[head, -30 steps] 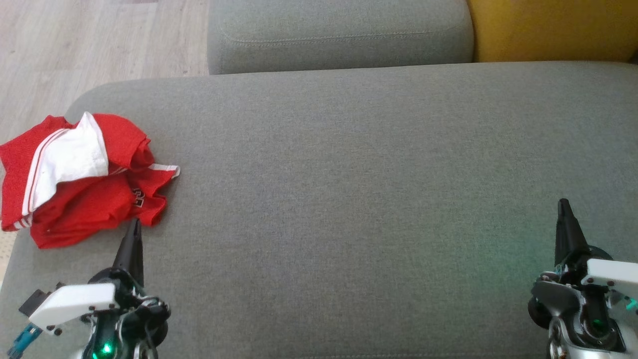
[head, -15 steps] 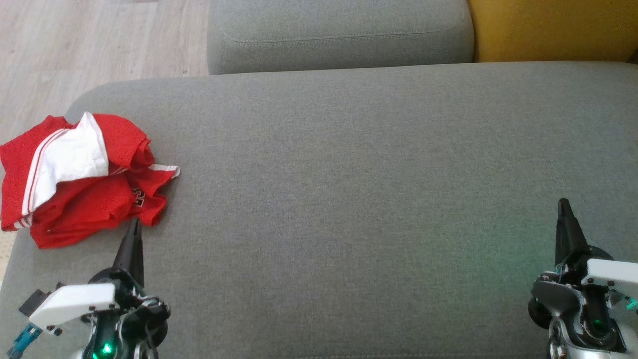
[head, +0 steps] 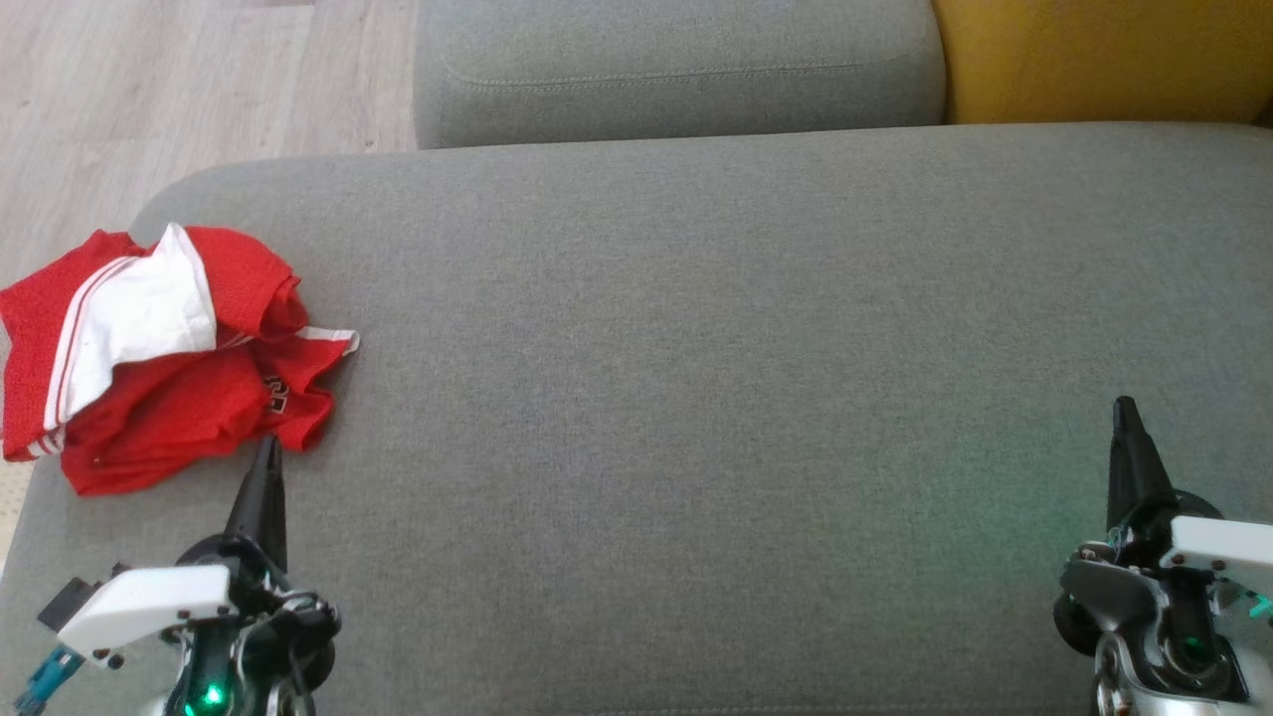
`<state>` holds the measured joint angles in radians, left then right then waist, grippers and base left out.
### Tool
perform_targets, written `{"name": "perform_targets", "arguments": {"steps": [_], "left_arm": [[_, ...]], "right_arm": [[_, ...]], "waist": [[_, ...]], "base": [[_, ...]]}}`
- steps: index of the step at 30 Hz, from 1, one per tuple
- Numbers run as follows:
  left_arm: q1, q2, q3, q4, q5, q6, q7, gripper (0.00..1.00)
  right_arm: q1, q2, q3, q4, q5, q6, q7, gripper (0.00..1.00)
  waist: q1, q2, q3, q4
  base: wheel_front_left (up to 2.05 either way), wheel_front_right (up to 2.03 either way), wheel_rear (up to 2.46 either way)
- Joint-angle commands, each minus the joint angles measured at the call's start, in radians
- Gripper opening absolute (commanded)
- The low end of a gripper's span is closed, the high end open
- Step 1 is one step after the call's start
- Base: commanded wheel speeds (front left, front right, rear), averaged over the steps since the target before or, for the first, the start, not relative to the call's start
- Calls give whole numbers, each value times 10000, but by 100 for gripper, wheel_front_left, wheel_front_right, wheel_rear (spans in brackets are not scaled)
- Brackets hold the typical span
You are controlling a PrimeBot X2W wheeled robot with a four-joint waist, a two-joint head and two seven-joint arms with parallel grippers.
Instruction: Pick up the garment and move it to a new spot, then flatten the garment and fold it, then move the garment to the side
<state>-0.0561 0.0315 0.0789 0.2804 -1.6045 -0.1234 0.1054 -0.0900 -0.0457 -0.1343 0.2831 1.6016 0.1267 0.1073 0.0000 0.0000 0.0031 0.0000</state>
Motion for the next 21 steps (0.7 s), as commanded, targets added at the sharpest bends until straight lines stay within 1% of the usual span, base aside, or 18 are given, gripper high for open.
{"name": "perform_targets", "arguments": {"steps": [1,21], "left_arm": [[-518,187,344,-356,-46,-73,75,0],[-518,187,344,-356,-46,-73,75,0]], "right_arm": [[-179,-45,210,-384,74,40,56,0],[-179,-45,210,-384,74,40,56,0]], "waist": [[0,0,0,0],[0,0,0,0]], "base": [[0,0,0],[0,0,0]]}}
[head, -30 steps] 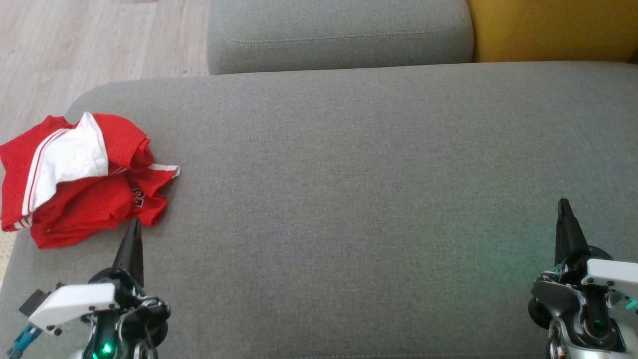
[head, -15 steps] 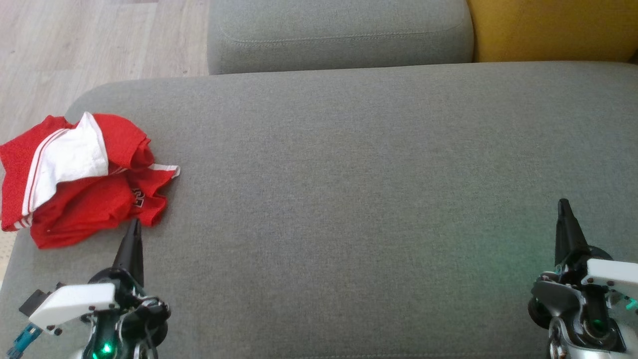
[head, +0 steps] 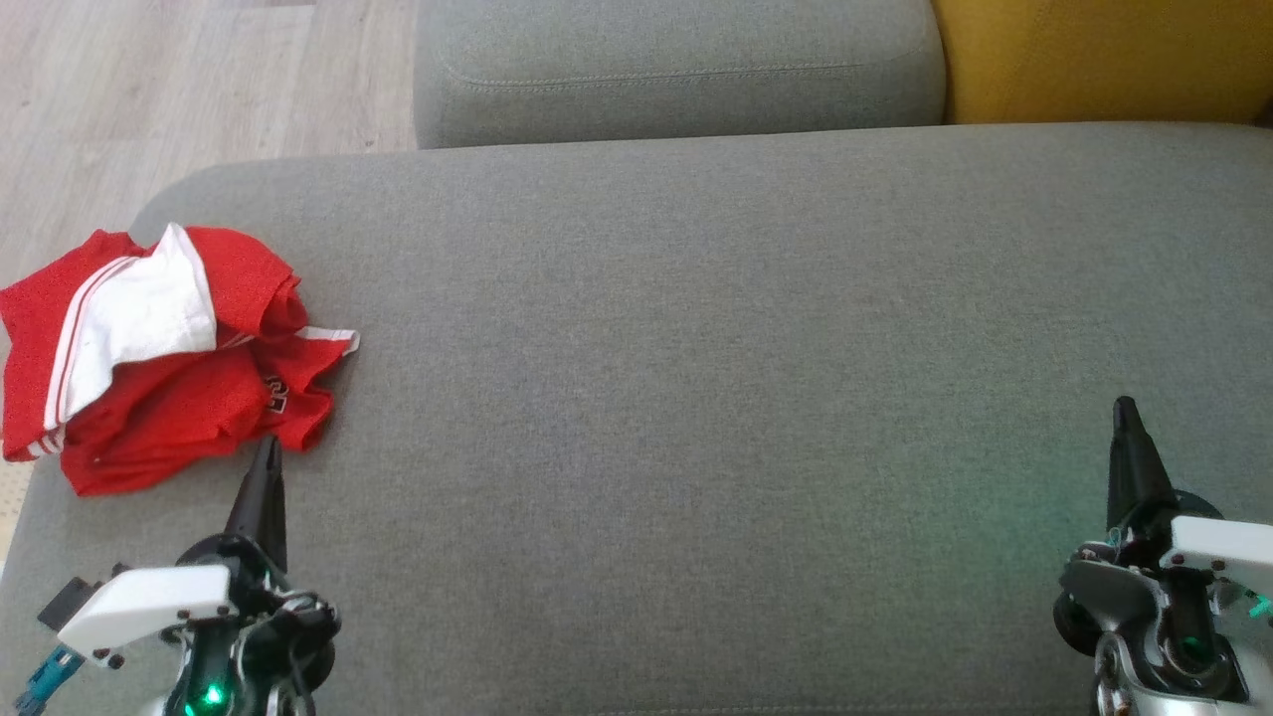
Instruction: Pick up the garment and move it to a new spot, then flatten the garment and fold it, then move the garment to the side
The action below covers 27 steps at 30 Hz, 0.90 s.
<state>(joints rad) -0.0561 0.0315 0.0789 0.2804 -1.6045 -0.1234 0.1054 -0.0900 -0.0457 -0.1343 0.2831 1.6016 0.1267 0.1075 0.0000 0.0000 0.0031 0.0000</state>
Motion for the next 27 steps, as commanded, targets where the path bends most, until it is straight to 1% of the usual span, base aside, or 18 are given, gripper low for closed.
{"name": "perform_targets", "arguments": {"steps": [1,27], "left_arm": [[-518,187,344,-356,-46,-73,75,0],[-518,187,344,-356,-46,-73,75,0]], "right_arm": [[-179,-45,210,-384,74,40,54,0],[-179,-45,210,-384,74,40,54,0]], "waist": [[0,0,0,0],[0,0,0,0]], "base": [[0,0,0],[0,0,0]]}}
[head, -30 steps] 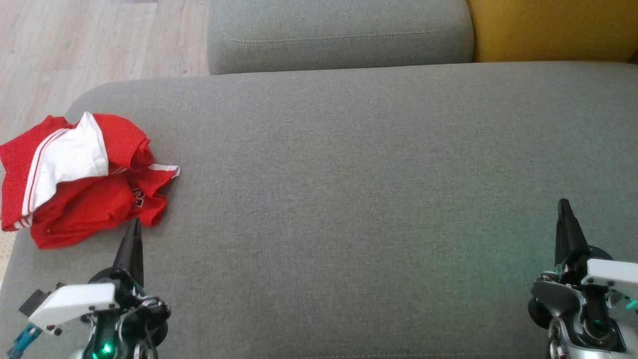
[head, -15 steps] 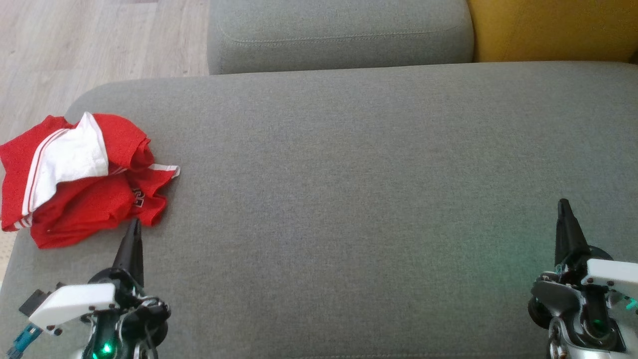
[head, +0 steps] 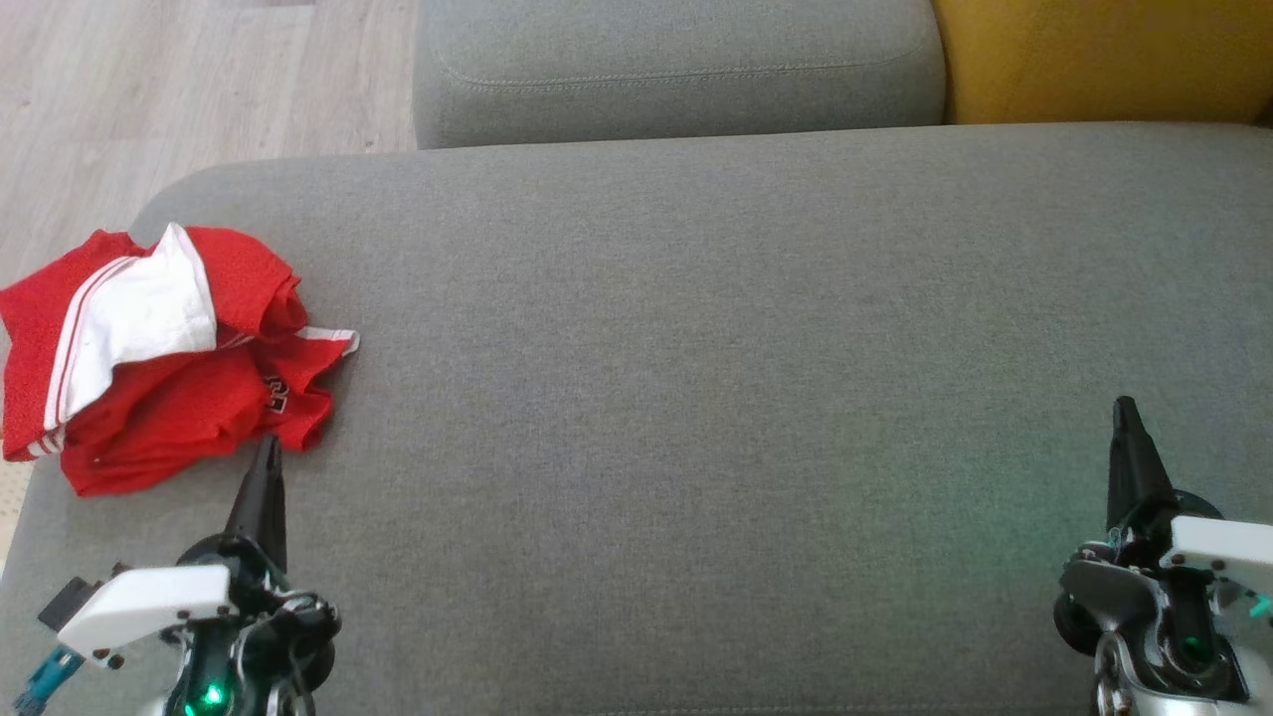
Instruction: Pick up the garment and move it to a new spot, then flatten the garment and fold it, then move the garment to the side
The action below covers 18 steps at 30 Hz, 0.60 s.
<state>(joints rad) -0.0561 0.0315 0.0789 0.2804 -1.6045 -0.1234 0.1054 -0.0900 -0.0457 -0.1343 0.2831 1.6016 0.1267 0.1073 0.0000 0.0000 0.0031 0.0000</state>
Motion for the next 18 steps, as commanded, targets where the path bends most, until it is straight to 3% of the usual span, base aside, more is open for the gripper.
{"name": "perform_targets", "arguments": {"steps": [1,18], "left_arm": [[-518,187,344,-356,-46,-73,75,0],[-518,187,344,-356,-46,-73,75,0]], "right_arm": [[-179,-45,210,-384,74,40,56,0],[-179,-45,210,-384,74,40,56,0]], "waist": [[0,0,0,0],[0,0,0,0]], "base": [[0,0,0],[0,0,0]]}}
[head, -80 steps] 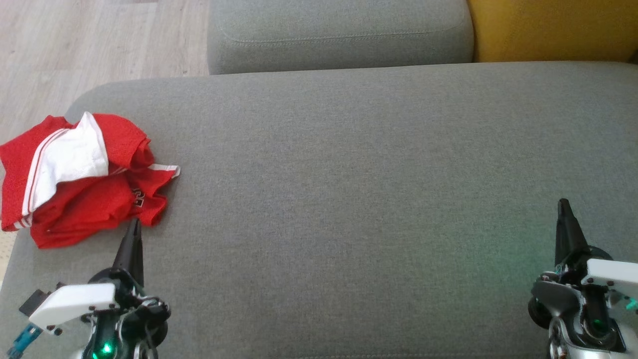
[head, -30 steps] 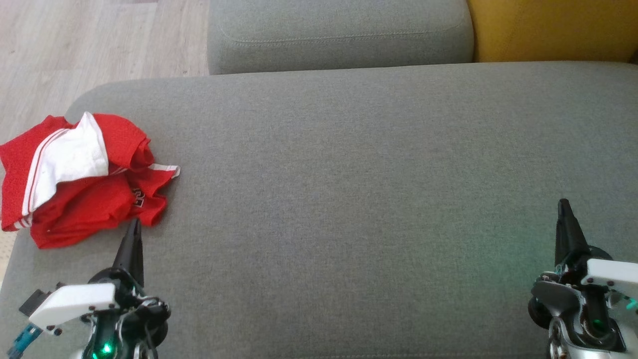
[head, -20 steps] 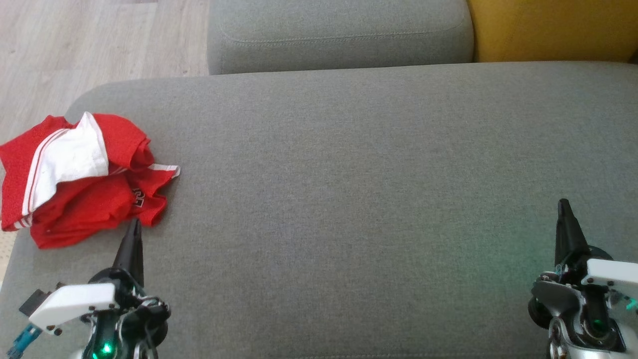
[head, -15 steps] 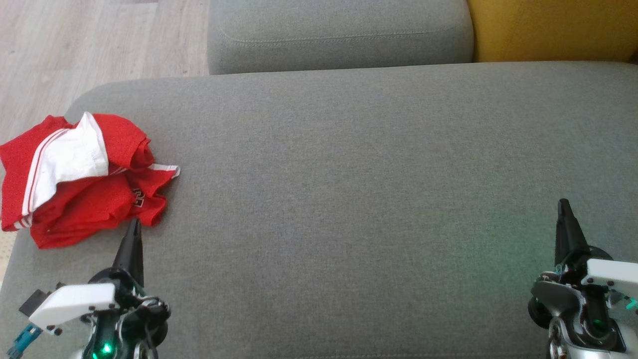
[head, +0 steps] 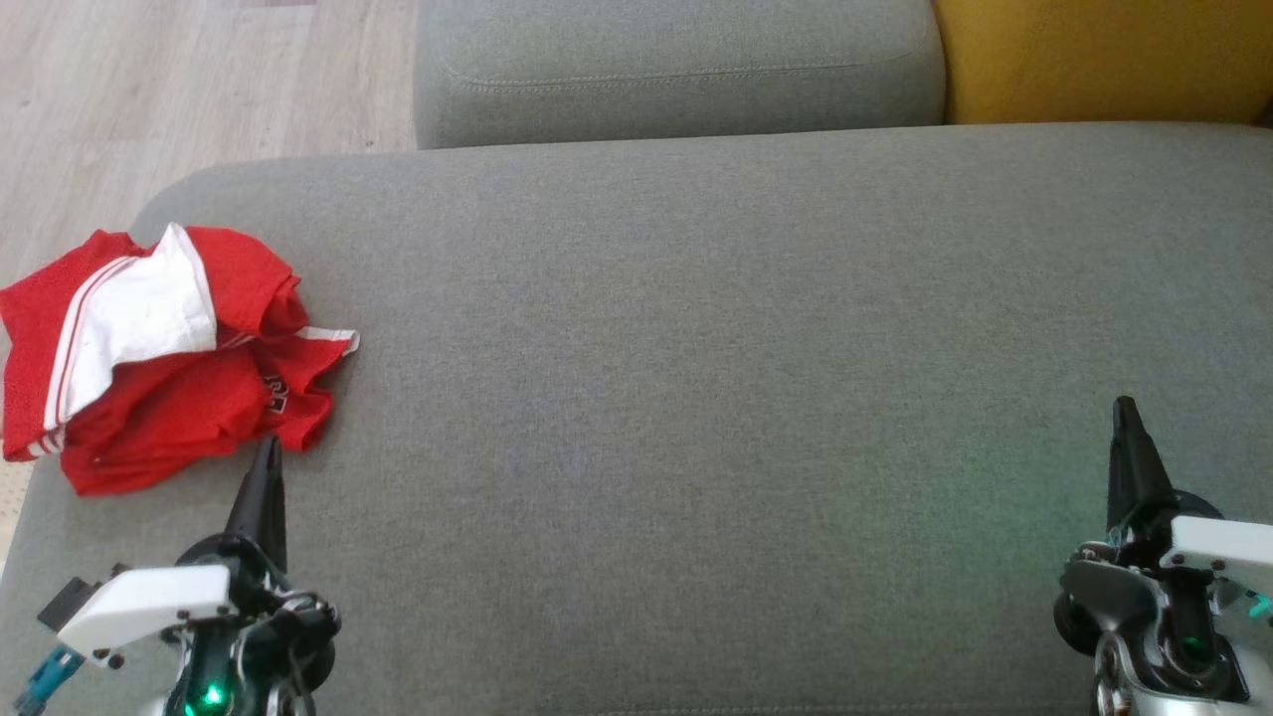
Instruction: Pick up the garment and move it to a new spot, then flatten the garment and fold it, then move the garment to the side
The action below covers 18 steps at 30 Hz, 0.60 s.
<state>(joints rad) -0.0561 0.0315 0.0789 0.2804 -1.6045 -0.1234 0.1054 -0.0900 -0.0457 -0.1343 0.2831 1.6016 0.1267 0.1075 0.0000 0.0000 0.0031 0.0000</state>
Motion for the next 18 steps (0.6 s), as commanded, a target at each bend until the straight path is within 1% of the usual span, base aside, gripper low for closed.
{"name": "perform_targets", "arguments": {"steps": [1,18], "left_arm": [[-518,187,344,-356,-46,-73,75,0],[-518,187,344,-356,-46,-73,75,0]], "right_arm": [[-179,-45,210,-384,74,40,54,0],[-179,-45,210,-384,74,40,54,0]], "waist": [[0,0,0,0],[0,0,0,0]], "base": [[0,0,0],[0,0,0]]}}
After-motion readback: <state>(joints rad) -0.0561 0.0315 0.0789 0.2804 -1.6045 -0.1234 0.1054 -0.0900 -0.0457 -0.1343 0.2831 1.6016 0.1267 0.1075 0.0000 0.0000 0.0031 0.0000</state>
